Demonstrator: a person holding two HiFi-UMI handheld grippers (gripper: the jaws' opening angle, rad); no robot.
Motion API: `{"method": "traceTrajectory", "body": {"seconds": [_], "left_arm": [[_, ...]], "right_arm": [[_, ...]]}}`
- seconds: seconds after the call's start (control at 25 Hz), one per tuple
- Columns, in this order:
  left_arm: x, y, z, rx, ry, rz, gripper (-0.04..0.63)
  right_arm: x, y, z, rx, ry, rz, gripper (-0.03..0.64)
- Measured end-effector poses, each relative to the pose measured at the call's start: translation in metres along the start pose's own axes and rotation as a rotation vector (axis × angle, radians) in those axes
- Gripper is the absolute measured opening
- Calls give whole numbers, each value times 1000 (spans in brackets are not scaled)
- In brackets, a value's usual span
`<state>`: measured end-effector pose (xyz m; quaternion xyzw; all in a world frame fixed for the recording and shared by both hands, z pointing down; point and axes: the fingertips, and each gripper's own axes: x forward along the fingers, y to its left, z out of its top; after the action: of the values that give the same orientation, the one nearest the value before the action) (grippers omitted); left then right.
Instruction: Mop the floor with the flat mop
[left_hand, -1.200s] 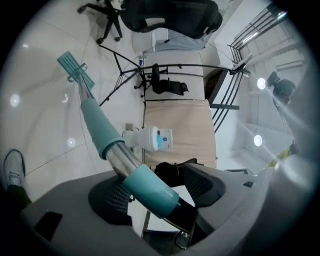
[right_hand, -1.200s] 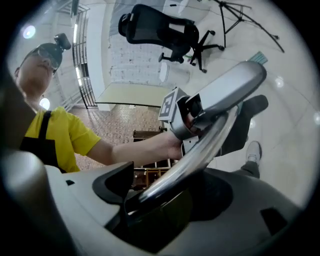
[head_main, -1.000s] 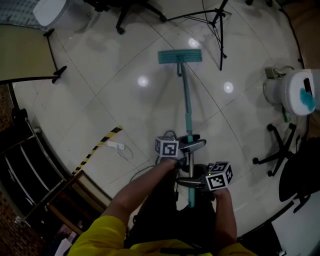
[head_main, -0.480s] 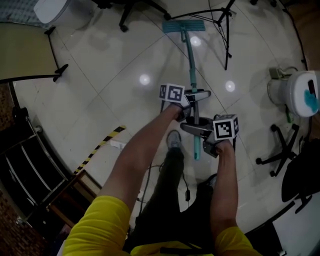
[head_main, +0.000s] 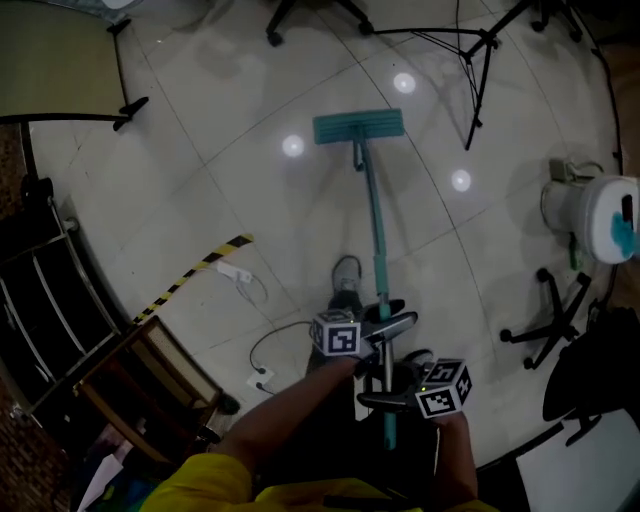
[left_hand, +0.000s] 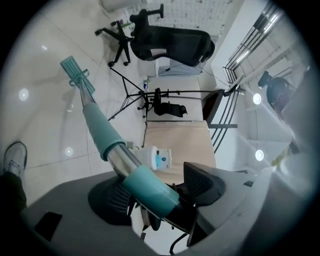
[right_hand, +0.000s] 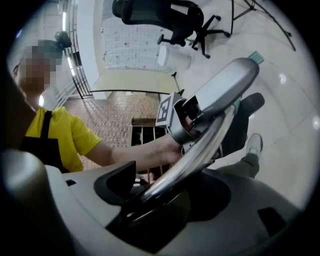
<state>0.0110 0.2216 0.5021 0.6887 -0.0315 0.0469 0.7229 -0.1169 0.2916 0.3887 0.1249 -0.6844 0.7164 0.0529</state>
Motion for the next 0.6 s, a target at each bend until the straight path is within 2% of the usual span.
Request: {"method": "traceTrajectory", "body": {"seconds": [0.12, 0.24, 0.44, 0.48, 0.6], "left_arm": [[-7, 5, 9, 9, -71, 33, 314], [9, 18, 55, 56, -85, 43, 318], [36, 50, 191, 164, -82, 56, 318], [42, 56, 218, 186, -75, 56, 318], [55, 70, 279, 209, -40, 52, 318]], "right_arm": [[1, -5, -3, -20, 101, 16, 330], [-8, -26, 38, -41, 101, 4, 325], [-5, -75, 169, -100, 26, -45, 300], [-3, -85, 197, -101, 4, -54, 273], [0, -104, 261, -90, -79, -61, 257]]}}
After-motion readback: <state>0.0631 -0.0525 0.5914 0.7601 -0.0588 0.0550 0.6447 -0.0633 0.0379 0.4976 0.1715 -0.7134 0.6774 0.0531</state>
